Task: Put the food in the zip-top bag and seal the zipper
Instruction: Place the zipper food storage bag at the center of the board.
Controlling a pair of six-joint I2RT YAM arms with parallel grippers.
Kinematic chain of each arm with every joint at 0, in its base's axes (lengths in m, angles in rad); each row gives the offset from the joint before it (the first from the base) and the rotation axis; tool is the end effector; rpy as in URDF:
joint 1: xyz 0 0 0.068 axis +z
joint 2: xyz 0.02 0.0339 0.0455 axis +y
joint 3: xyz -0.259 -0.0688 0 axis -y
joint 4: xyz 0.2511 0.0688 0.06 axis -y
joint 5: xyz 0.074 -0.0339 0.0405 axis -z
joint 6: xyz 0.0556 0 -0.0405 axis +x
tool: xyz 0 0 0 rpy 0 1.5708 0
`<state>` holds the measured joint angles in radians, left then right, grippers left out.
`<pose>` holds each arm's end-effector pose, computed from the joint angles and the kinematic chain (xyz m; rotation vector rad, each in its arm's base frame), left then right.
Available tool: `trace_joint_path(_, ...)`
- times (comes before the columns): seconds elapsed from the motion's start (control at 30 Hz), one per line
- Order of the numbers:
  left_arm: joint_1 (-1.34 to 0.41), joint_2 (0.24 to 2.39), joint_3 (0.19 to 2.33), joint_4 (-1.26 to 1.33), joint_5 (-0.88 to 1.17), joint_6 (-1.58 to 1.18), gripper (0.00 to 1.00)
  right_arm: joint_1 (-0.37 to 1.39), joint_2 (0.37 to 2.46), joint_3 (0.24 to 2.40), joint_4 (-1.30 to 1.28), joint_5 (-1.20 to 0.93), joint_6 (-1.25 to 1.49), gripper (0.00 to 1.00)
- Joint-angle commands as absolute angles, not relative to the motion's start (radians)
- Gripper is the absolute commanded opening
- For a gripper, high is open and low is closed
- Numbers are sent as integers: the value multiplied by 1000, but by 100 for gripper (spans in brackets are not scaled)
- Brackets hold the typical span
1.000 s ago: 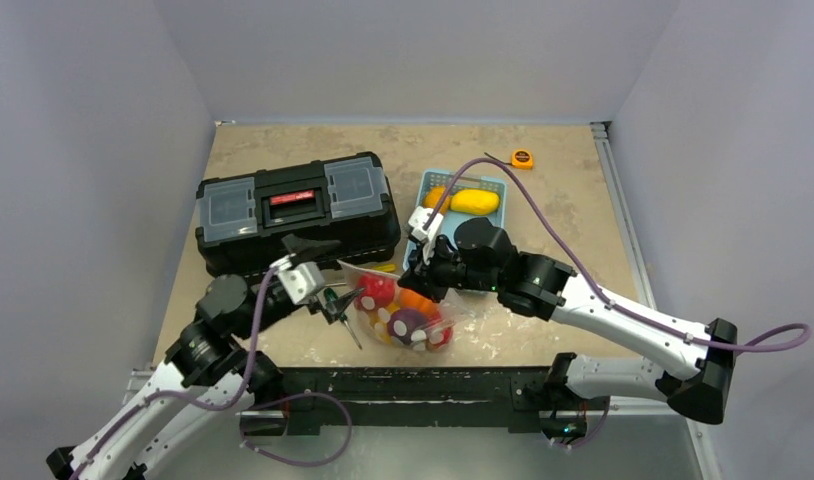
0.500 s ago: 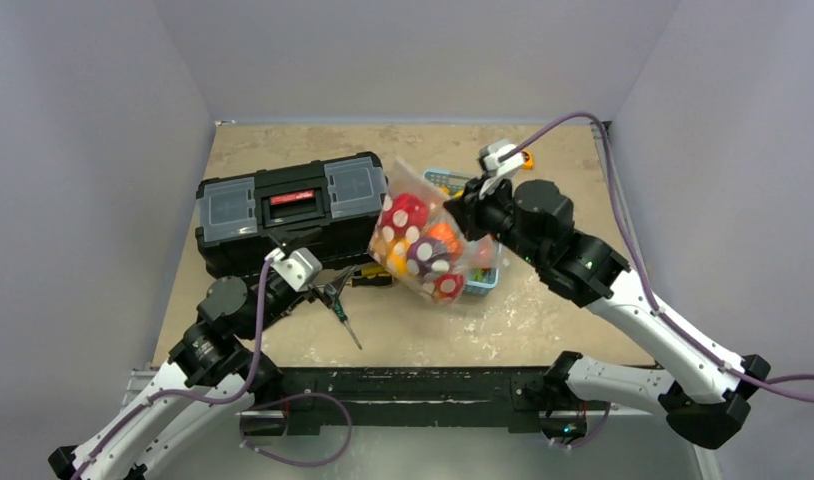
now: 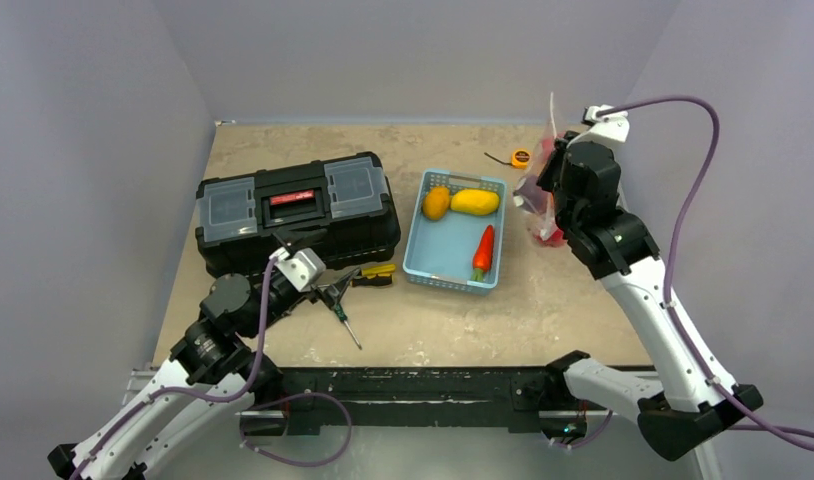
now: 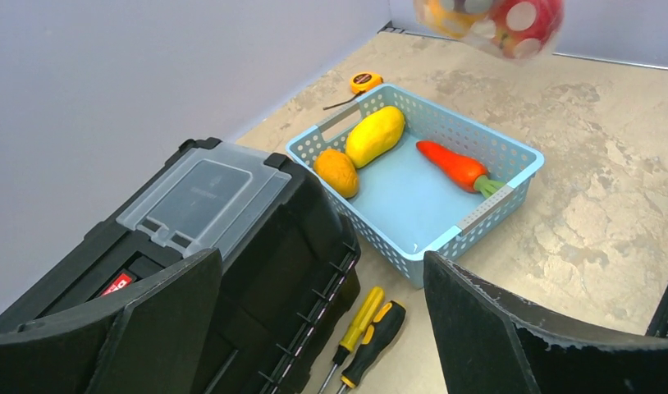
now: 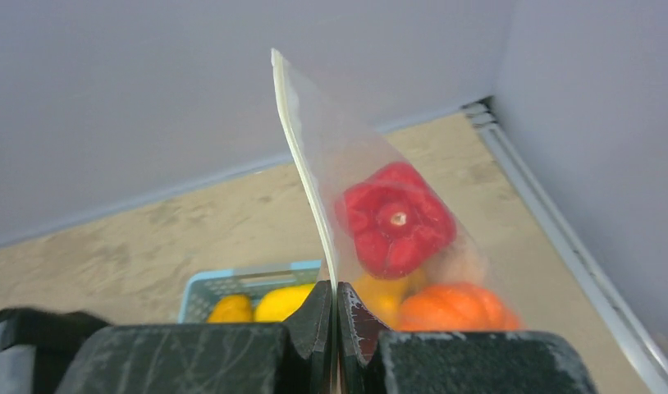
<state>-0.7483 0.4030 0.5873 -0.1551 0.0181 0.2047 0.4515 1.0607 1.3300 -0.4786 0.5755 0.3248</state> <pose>0.1071 -0.1008 0.3239 0.7277 1.3781 -0.4444 0.2270 0.0765 0.4391 0.2987 1.7206 0.0553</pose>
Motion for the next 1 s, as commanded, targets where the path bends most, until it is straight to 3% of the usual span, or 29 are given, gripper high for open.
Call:
trace_joint_path(0.0, -749, 422, 635, -148, 61, 208, 92, 368, 1092, 1284, -402, 739, 366, 0)
trace_joint_path(0.5, -749, 432, 649, -152, 129, 178, 92, 47, 1313, 1158, -214, 393, 618, 0)
trace_joint_path(0.97, -749, 436, 657, -152, 163, 174, 92, 39, 1217, 1101, -211, 478, 414, 0)
